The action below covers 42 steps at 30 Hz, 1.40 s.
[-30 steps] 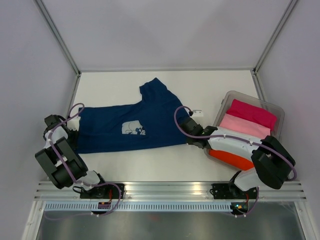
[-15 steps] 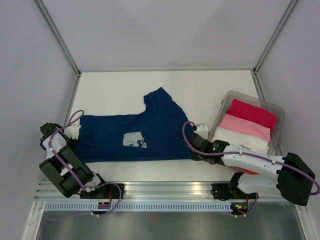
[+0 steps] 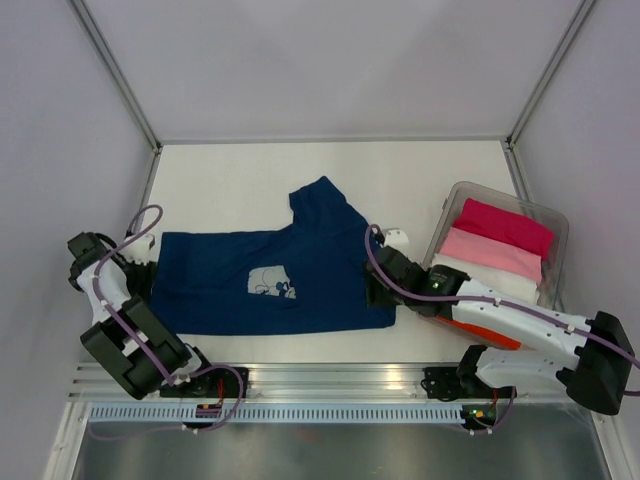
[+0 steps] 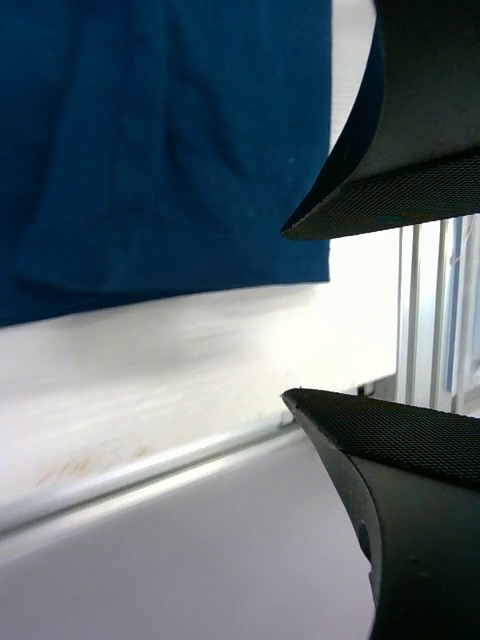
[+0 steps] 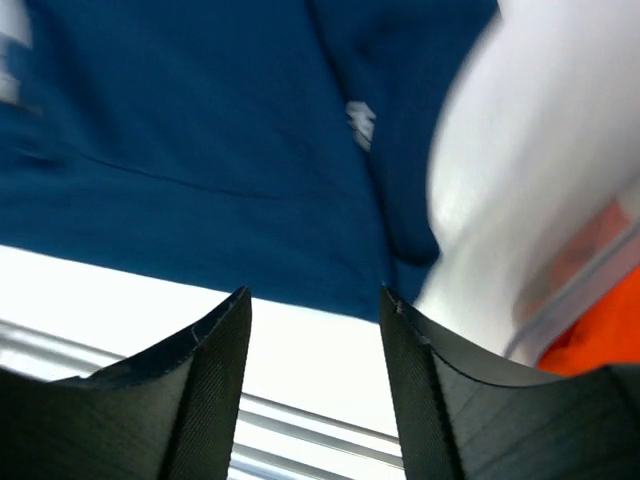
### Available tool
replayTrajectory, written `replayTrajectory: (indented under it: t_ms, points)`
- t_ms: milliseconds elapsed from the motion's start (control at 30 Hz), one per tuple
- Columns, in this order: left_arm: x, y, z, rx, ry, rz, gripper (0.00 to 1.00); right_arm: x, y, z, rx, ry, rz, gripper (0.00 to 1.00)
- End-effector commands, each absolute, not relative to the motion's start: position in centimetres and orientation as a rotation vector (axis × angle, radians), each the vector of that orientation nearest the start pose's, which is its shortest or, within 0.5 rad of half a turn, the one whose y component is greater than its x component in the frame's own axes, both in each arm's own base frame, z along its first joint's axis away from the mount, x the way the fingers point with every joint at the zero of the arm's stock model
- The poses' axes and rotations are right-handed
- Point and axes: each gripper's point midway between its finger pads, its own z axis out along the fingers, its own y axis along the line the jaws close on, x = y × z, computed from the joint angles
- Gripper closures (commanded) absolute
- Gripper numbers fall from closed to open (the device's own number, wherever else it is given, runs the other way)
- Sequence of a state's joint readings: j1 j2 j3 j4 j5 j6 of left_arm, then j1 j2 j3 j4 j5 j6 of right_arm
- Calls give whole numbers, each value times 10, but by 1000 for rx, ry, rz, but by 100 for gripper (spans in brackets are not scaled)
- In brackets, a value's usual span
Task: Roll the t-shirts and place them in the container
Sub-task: Fold the tshirt
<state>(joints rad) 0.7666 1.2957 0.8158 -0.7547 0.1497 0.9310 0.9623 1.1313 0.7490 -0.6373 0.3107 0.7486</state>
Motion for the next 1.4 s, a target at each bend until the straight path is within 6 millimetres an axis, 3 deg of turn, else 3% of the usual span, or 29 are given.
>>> replayTrajectory:
  t_ms: [0, 33, 100, 133, 167, 200, 233, 300, 333, 367, 400, 433, 467, 500, 533, 567, 600, 633, 667, 700, 733, 800, 833, 867, 900, 1200, 1333, 1367]
  points:
    - [221, 182, 99, 243, 2636, 223, 34, 204, 234, 159, -249, 2365, 377, 39]
    - [231, 176, 102, 223, 2623, 196, 33, 216, 249, 190, -256, 2295, 422, 36]
    - [254, 171, 117, 220, 2571, 163, 33, 235, 262, 202, -345, 2256, 383, 36]
    - [265, 162, 114, 219, 2567, 105, 32, 254, 271, 226, -335, 2206, 413, 36]
    - [275, 155, 116, 223, 2544, 59, 32, 267, 278, 215, -363, 2236, 385, 36]
    - [286, 154, 123, 189, 2528, 48, 32, 289, 279, 226, -364, 2221, 413, 36]
    - [294, 149, 113, 197, 2557, 21, 32, 308, 286, 213, -363, 2241, 420, 36]
    - [310, 148, 112, 194, 2555, 37, 32, 338, 288, 209, -351, 2233, 428, 37]
    - [319, 142, 109, 192, 2555, 34, 32, 363, 286, 220, -316, 2195, 430, 37]
    - [329, 148, 102, 184, 2558, 73, 31, 379, 290, 196, -325, 2236, 382, 37]
    - [339, 150, 103, 181, 2547, 96, 31, 392, 290, 191, -317, 2239, 360, 37]
    - [348, 152, 103, 151, 2539, 114, 31, 413, 292, 200, -307, 2213, 352, 37]
    - [356, 161, 91, 116, 2562, 141, 31, 427, 296, 168, -313, 2272, 321, 37]
    - [367, 169, 97, 68, 2548, 165, 31, 448, 295, 173, -267, 2255, 321, 37]
    - [371, 178, 93, 36, 2564, 201, 31, 461, 296, 138, -260, 2317, 303, 38]
    - [376, 184, 81, 17, 2586, 200, 31, 471, 296, 129, -231, 2334, 299, 38]
    - [386, 188, 83, 0, 2577, 205, 31, 492, 293, 134, -184, 2315, 305, 38]
    - [390, 190, 80, -6, 2579, 196, 31, 499, 291, 100, -171, 2381, 279, 38]
    - [394, 191, 77, -11, 2581, 189, 31, 506, 291, 93, -159, 2392, 276, 38]
    - [400, 194, 67, -23, 2599, 176, 31, 522, 291, 100, -132, 2365, 286, 38]
    - [403, 196, 63, -28, 2609, 181, 31, 526, 290, 73, -124, 2412, 265, 38]
    - [406, 197, 45, -30, 2646, 164, 31, 538, 294, 69, -109, 2410, 302, 38]
    - [406, 196, 38, -27, 2657, 145, 31, 537, 299, 46, -117, 2455, 319, 37]
    - [406, 194, 34, -21, 2663, 132, 31, 539, 305, 46, -125, 2458, 355, 37]
    - [405, 193, 25, -22, 2679, 111, 31, 536, 303, 30, -128, 2497, 337, 39]
    - [412, 184, 9, -34, 2692, 11, 36, 539, 300, 37, -110, 2480, 352, 44]
    - [407, 175, 6, -15, 2707, -40, 46, 537, 301, 35, -100, 2493, 374, 45]
    - [406, 175, 5, -15, 2709, -47, 48, 536, 301, 32, -98, 2503, 374, 50]
